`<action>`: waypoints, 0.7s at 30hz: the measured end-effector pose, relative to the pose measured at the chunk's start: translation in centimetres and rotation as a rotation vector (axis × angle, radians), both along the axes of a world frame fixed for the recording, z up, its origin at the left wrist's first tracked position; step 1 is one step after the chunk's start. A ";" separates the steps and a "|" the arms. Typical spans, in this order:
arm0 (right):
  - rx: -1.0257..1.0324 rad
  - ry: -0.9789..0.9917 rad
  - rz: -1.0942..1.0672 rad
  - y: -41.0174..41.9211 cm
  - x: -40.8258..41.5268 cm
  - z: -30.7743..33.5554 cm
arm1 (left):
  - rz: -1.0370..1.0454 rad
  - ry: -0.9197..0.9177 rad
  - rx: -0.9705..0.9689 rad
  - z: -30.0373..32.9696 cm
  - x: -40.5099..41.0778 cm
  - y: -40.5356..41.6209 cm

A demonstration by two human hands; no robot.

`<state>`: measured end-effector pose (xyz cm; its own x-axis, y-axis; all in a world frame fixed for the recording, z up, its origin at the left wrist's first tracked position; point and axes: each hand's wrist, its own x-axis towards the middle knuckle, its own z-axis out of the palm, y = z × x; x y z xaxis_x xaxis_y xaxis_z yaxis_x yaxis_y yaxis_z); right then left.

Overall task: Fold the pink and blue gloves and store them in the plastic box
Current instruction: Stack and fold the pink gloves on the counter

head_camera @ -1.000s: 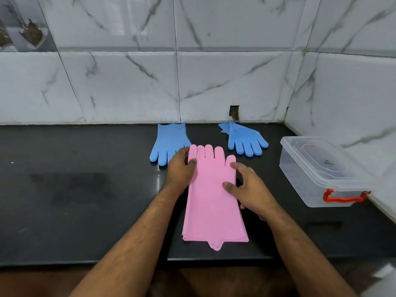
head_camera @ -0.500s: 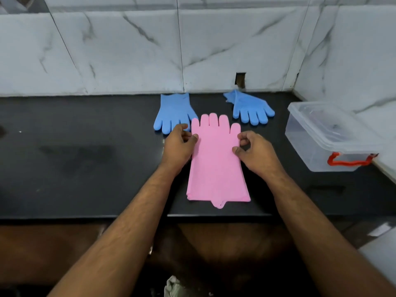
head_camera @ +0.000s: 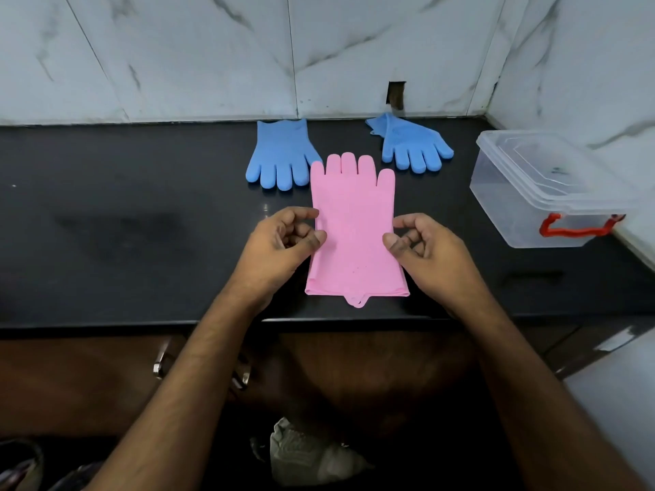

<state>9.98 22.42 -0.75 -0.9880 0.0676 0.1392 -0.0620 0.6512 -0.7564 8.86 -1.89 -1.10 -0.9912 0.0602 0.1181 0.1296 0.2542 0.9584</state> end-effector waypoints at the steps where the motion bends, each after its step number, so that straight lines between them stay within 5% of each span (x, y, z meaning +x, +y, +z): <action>1: -0.002 0.000 -0.019 0.0 0.4 0.0 | -0.013 0.000 -0.010 0.1 0.2 0.0; 21: -0.089 0.022 0.052 0.6 1.5 -0.8 | -0.019 0.068 -0.228 -0.4 0.2 0.0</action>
<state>11.49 22.99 -1.60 -0.9872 0.0297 0.1569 -0.1113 0.5773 -0.8089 9.02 -1.92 -1.47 -0.9798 0.1116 0.1659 0.1989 0.4603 0.8652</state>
